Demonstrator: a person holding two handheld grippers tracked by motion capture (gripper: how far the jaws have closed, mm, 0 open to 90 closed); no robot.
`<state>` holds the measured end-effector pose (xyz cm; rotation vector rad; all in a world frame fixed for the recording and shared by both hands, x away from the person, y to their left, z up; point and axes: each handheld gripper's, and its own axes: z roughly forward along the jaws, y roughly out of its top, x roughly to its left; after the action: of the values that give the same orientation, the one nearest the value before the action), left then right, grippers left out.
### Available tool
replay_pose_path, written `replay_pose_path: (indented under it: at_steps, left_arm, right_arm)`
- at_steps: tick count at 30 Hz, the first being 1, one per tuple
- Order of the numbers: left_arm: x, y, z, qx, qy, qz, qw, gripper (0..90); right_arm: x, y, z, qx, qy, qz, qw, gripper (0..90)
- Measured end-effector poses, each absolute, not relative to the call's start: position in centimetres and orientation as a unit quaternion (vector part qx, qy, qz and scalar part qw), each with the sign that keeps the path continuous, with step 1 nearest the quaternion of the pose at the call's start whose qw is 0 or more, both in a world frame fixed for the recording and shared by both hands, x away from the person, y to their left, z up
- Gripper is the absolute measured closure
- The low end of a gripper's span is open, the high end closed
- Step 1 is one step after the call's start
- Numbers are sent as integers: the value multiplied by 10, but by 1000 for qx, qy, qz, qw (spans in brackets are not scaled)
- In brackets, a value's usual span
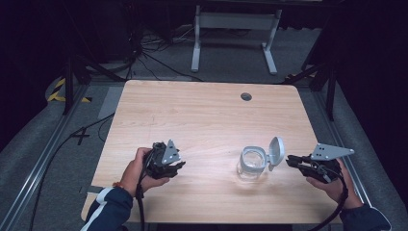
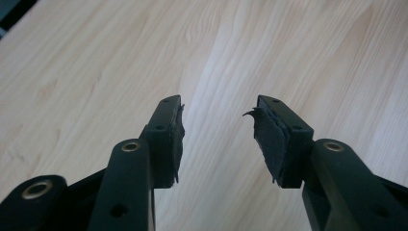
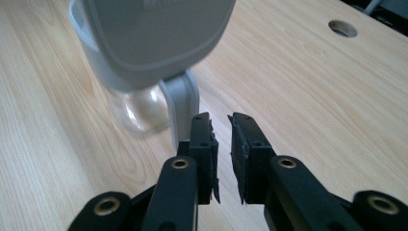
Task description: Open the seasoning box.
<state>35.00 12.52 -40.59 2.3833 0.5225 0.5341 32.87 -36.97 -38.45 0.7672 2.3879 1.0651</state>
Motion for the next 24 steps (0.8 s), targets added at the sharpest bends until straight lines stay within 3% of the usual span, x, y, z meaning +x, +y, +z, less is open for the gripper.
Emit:
replay_pose_path:
  at_steps: [10, 15, 19, 24]
  left_arm:
    - [346, 163, -442, 900, 258, 171, 308, 454]
    - [345, 176, -452, 896, 274, 155, 314, 385]
    - [346, 185, -461, 890, 288, 139, 323, 331]
    - [348, 193, -471, 880, 313, 124, 335, 288]
  right_arm:
    - [317, -389, -406, 284, 857, 369, 220, 629]
    - [315, -401, -419, 310, 850, 369, 211, 562]
    - [311, -420, -438, 346, 834, 383, 197, 450]
    - [309, -430, -454, 363, 830, 381, 185, 401]
